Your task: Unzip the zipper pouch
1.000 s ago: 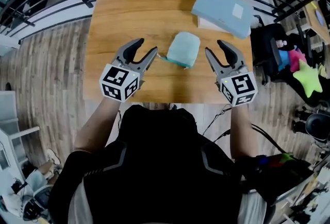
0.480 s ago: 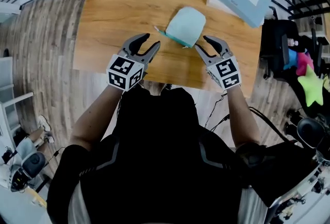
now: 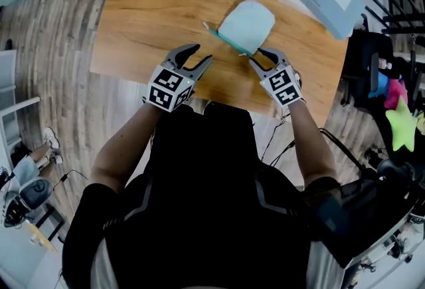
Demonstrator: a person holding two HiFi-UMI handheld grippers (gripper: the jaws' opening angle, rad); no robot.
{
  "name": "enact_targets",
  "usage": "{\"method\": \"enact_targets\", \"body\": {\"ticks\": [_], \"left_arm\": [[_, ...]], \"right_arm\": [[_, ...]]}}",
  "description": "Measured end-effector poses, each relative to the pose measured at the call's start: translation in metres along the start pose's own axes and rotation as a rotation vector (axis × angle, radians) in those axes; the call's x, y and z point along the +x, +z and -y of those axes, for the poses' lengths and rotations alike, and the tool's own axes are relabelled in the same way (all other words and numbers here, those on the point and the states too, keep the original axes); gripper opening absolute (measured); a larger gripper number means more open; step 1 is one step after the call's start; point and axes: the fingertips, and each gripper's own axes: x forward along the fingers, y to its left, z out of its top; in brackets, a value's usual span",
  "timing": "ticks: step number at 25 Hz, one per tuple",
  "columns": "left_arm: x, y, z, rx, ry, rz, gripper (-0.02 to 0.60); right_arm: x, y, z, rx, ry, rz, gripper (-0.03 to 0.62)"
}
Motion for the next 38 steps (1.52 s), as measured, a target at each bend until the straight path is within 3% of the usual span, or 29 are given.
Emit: {"method": "enact_targets", "body": {"ticks": [10, 21, 29, 38], "left_arm": [[-0.002, -0.020, 0.003, -0.068, 0.001, -0.022, 0.199], [-0.009, -0.021, 0.003, -0.071, -0.005, -0.027, 0.199], [-0.020, 0.002, 0.005, -0.044, -0.044, 0.004, 0.199], [-0.034, 0.041, 0.008, 0.076, -0.139, 0.048, 0.184]], "right_arm": [[0.031, -0.019, -0.005, -0.070, 0.074, -0.055, 0.123], [0.034, -0.018, -0.005, -0.062, 0.106, -0.029, 0.064], [0.015, 0.010, -0.007, 0.057, 0.118, 0.045, 0.058], [-0.024, 0.073, -0.009, 0.226, 0.047, 0.165, 0.057]]}}
